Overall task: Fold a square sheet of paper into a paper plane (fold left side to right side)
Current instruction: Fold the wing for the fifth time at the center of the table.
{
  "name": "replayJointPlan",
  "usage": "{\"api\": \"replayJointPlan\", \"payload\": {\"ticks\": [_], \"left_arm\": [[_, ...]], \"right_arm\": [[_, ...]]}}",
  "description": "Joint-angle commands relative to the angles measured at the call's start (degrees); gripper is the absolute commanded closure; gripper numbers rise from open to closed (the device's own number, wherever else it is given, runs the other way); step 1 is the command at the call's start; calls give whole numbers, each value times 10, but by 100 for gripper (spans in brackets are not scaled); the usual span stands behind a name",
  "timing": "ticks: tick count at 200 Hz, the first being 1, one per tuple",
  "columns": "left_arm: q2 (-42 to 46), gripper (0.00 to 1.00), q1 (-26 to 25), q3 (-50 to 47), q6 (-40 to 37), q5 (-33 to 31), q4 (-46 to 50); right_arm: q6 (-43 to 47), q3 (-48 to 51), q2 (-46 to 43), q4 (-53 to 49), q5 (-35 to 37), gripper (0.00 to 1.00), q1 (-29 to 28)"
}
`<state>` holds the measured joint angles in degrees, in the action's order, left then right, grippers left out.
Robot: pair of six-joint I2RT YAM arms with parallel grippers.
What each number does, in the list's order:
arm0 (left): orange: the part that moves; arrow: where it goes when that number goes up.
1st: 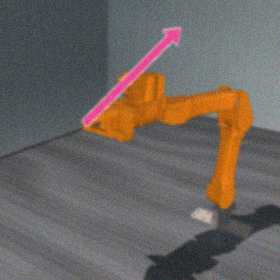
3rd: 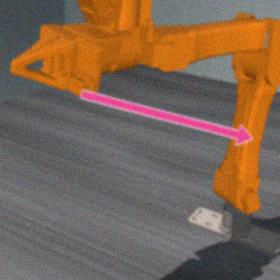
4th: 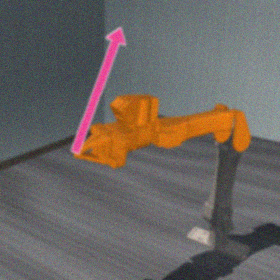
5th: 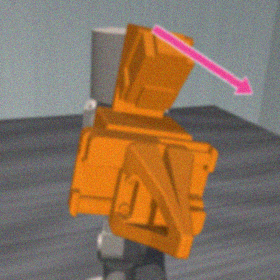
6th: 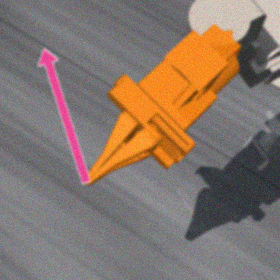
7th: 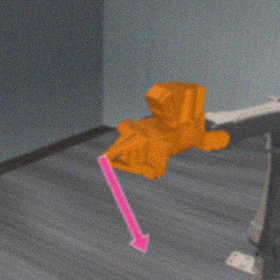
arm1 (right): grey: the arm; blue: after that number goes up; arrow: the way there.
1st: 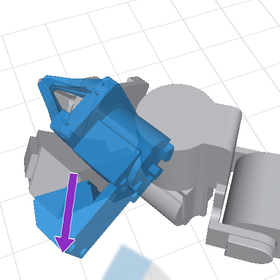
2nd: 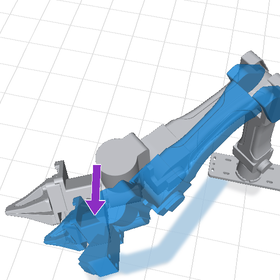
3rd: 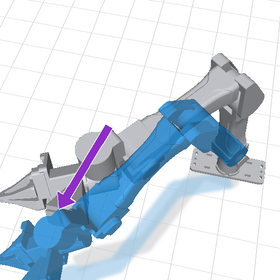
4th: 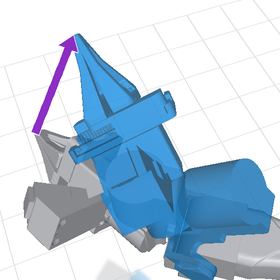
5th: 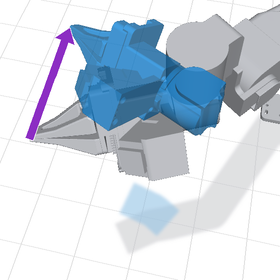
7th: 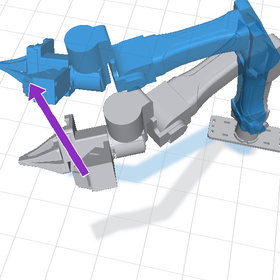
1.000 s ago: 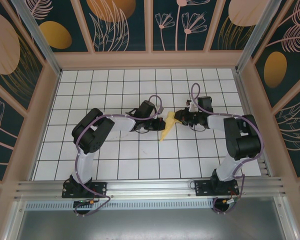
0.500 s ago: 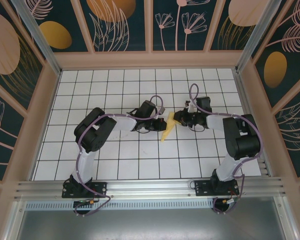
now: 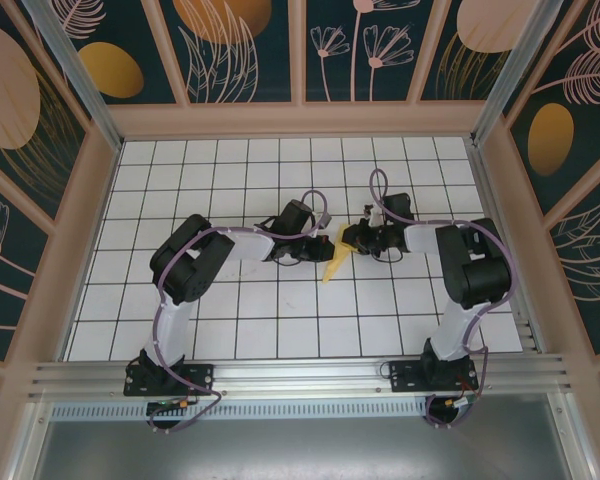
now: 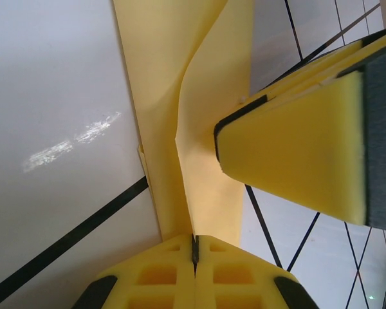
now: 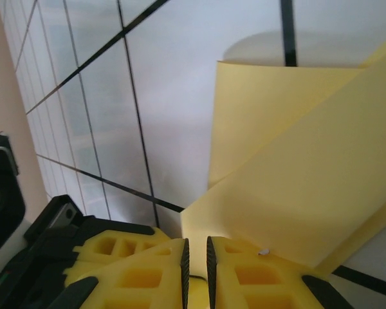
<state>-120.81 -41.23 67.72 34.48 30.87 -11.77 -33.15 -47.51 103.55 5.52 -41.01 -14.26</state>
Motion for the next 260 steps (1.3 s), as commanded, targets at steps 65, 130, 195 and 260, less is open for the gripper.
{"api": "replayJointPlan", "payload": {"ticks": [65,130,195,260], "left_arm": [[-10,92,3,3,-17,1,5],[97,77,3,-37,-24,-35,22],[163,78,-2,-100,22,26,-53],[91,80,-35,-66,43,50,-84]], "right_arm": [[21,1,26,-33,36,81,2],[21,41,31,-13,35,85,17],[23,44,33,-6,31,86,20],[25,41,36,-11,31,86,20]]}}
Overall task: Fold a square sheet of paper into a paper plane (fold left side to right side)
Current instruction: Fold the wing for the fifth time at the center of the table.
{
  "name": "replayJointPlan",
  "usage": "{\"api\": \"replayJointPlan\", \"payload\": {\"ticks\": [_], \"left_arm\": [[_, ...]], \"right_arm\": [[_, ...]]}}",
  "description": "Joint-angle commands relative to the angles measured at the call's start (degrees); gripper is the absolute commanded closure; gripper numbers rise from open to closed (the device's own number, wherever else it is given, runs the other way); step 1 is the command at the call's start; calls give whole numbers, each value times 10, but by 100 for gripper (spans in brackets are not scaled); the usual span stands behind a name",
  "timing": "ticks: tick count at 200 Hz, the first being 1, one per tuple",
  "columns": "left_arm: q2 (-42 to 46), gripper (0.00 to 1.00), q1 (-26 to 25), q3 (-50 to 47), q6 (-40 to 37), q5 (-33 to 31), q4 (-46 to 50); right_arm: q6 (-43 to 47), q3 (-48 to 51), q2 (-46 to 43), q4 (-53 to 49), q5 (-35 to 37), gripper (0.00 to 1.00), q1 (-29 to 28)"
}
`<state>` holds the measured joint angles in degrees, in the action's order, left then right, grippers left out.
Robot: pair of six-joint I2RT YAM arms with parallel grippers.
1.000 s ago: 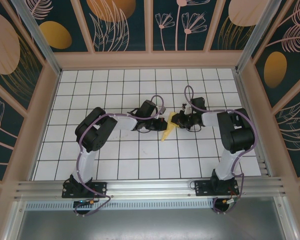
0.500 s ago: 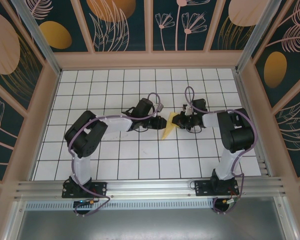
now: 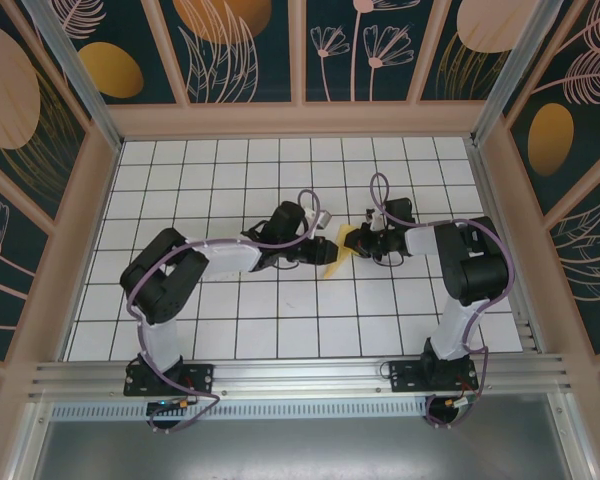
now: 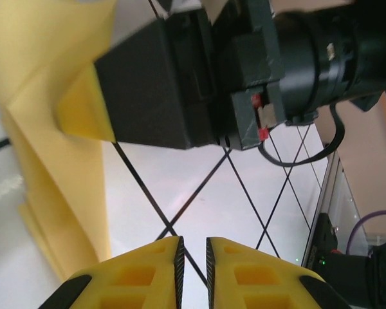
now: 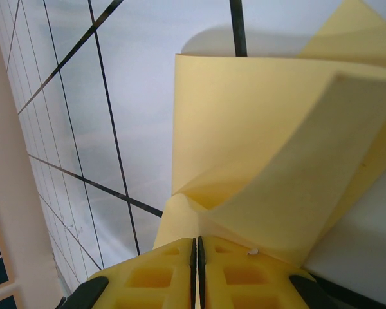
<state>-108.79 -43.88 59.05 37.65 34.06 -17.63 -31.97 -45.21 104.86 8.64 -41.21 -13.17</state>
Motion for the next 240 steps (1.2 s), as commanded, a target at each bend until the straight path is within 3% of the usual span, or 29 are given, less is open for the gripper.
{"api": "replayJointPlan", "payload": {"ticks": [1,158,240], "left_arm": [[-30,80,-9,21,12,19,-26],[-74,80,-9,-10,3,29,0],[-64,79,-14,-43,17,61,-44]], "right_arm": [[13,18,22,-43,33,86,9],[24,2,29,-62,34,86,9],[24,-5,37,-65,33,86,9]]}}
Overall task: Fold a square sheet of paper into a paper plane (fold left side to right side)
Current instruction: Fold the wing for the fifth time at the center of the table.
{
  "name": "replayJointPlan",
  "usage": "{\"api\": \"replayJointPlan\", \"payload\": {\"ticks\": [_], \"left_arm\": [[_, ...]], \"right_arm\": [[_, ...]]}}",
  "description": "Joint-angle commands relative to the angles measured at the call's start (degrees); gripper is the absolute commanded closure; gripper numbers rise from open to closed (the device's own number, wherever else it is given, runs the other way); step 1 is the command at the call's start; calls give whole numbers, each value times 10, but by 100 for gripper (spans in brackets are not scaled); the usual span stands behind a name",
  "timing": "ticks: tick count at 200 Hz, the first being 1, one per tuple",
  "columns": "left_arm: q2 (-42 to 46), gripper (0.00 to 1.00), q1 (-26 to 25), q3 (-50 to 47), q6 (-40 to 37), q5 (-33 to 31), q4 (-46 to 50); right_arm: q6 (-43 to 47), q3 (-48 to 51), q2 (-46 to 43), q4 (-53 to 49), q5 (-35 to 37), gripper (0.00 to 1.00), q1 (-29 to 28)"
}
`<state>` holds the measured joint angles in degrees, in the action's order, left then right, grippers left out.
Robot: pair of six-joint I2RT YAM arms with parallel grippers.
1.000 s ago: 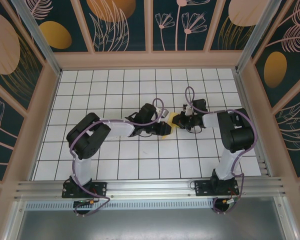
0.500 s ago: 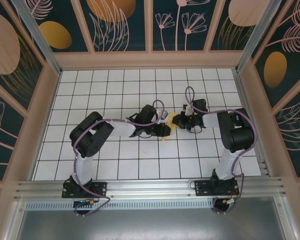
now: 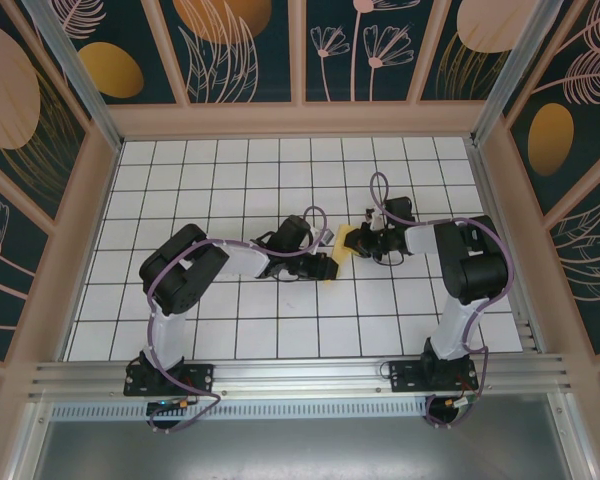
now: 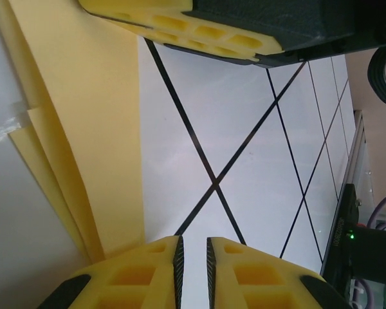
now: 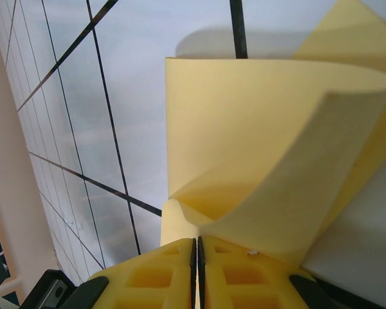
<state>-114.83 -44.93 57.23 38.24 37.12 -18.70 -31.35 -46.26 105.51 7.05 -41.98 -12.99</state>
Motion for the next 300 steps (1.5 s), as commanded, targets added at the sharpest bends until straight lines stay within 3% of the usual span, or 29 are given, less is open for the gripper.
{"api": "replayJointPlan", "payload": {"ticks": [1,59,130,230,300], "left_arm": [[-2,79,-3,-26,11,31,-36],[45,76,14,22,-9,14,-5],[-17,73,21,80,-43,-23,47],[-59,73,12,78,-62,17,67],[-52,73,-12,82,-121,-33,155]], "right_arm": [[18,6,30,-50,41,86,8],[19,7,28,-51,39,86,8],[18,8,27,-50,37,86,7],[16,6,35,-49,38,86,7],[14,2,38,-57,43,86,7]]}}
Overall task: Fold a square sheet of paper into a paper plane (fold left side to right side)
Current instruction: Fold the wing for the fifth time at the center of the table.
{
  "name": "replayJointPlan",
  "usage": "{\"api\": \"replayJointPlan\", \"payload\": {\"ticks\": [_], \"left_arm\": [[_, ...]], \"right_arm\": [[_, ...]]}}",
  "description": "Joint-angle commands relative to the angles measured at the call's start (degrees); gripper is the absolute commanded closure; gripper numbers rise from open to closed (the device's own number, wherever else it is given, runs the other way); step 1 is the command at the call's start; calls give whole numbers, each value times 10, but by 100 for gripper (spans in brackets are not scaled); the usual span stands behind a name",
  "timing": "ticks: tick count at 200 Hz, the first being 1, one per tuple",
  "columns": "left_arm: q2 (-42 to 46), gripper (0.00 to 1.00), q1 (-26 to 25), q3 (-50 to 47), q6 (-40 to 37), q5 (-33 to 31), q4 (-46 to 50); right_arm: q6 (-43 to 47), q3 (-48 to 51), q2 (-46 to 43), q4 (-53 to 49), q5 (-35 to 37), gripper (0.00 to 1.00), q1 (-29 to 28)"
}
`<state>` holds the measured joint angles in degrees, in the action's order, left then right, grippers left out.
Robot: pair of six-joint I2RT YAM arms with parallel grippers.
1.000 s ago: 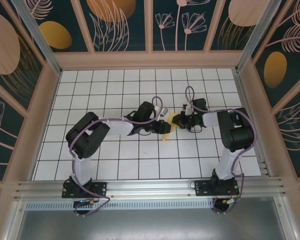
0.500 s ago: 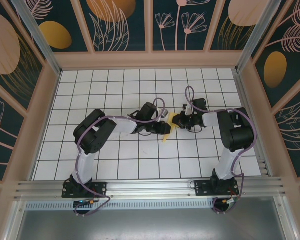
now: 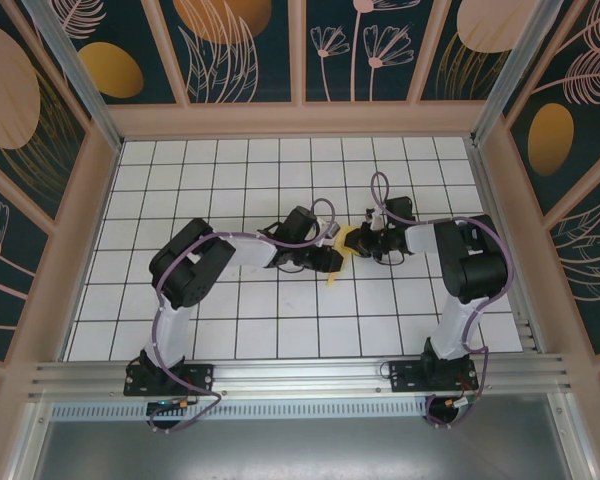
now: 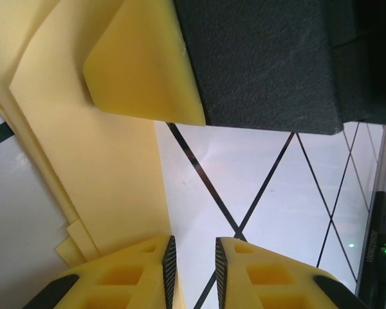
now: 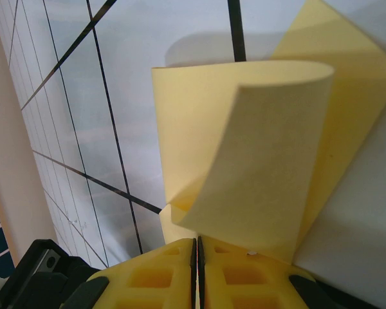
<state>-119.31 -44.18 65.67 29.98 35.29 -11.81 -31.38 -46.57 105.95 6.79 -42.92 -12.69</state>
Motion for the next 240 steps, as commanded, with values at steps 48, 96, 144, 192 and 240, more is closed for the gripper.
{"api": "replayJointPlan", "payload": {"ticks": [48,96,144,192,240], "left_arm": [[9,73,-34,-13,-67,-18,117],[27,73,-49,-34,-76,-15,122],[42,73,-59,-58,-83,-16,128],[56,73,-68,-79,-87,-10,129],[70,73,-73,-96,-89,-6,128]], "right_arm": [[12,4,37,-60,59,86,4],[11,-3,43,-67,62,86,4],[12,-9,47,-76,66,86,4],[14,-12,48,-79,66,86,4],[14,-12,49,-81,66,86,3]]}}
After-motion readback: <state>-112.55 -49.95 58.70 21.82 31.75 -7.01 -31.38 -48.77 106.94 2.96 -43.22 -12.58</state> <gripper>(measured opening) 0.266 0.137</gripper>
